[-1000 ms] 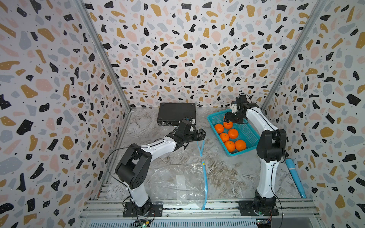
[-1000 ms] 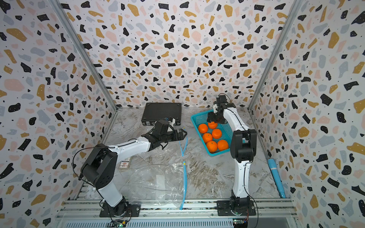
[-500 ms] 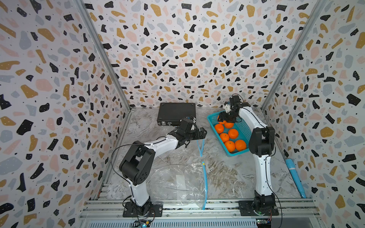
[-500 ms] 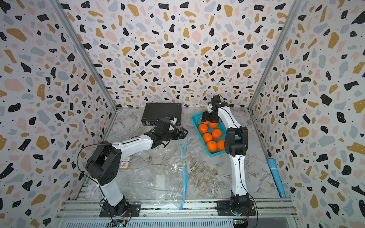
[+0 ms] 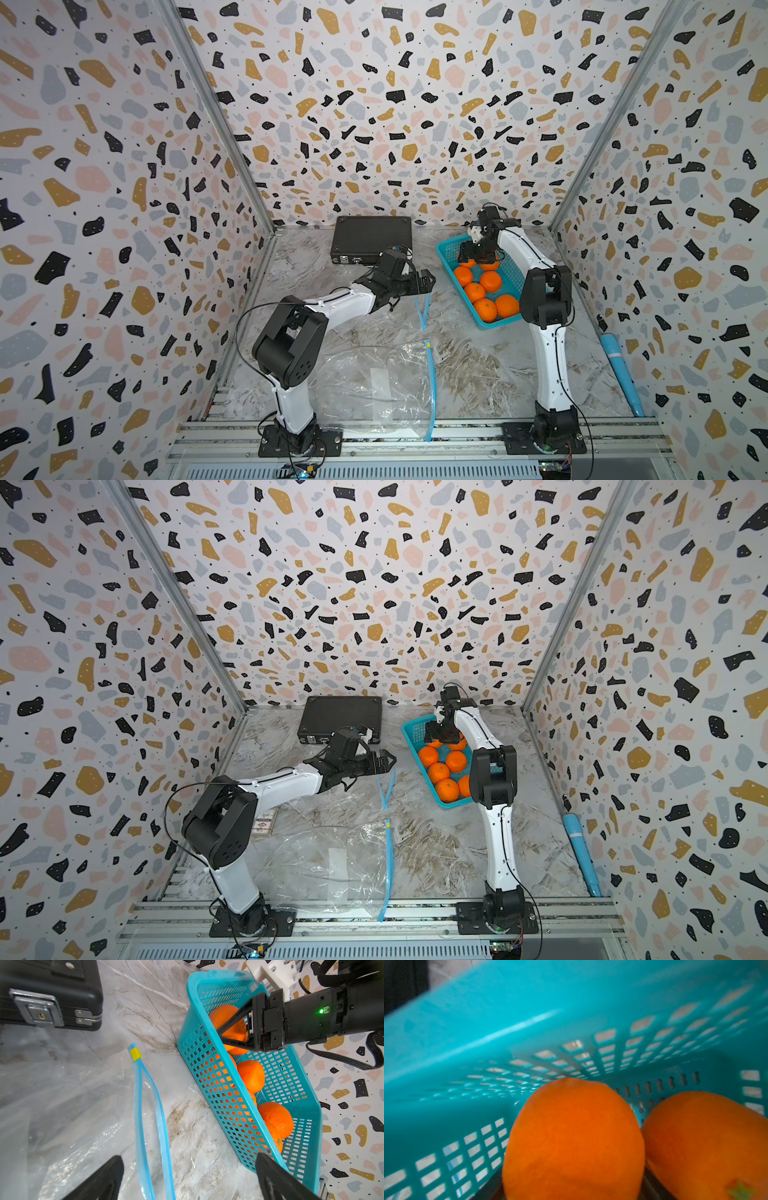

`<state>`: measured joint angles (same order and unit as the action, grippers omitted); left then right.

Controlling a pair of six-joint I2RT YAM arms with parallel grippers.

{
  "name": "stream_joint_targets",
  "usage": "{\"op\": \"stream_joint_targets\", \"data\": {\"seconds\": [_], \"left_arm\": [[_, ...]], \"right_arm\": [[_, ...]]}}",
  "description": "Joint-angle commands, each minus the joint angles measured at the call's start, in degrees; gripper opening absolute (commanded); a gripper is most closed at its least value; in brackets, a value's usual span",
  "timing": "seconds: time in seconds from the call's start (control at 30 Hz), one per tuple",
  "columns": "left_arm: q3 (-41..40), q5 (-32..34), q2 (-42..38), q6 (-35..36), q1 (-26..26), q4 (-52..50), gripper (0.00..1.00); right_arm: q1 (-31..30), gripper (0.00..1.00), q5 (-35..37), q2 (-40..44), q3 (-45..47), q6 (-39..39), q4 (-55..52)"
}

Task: Open the zip-top bag and take out the orange
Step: Place the orange in the basket.

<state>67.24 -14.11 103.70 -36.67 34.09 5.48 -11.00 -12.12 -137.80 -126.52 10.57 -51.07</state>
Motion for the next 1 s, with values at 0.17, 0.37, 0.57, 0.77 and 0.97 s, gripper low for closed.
{"op": "stream_joint_targets", "data": {"seconds": [0.17,0.37,0.57,0.77,0.97], "left_arm": [[-0.31,0.01,-1.79,0.36,-0.16,1.75,0.99],[-1.49,0.94,-4.47,0.63,-0.16,0.56,0.99],[-4.93,5.23,-12.26,2.04,-3.11,-2.61,0.99],[-8.64,15.63,-25.68,5.2,-7.98,-10.77,0.99],[-12.76,28.04,-40.02,8.54,-11.83,-22.98,0.99]], "right_arm": [[-0.16,0.87,0.46,1.93,-2.62,0.76,-2.37],[-0.16,0.88,-0.89,2.81,-3.08,0.68,-2.53],[-0.59,0.89,0.73,9.38,-0.69,0.33,-2.17],[-1.48,1.0,3.38,27.0,16.48,-0.73,8.39],[-1.5,1.0,5.15,48.37,35.97,-2.15,13.98]]}}
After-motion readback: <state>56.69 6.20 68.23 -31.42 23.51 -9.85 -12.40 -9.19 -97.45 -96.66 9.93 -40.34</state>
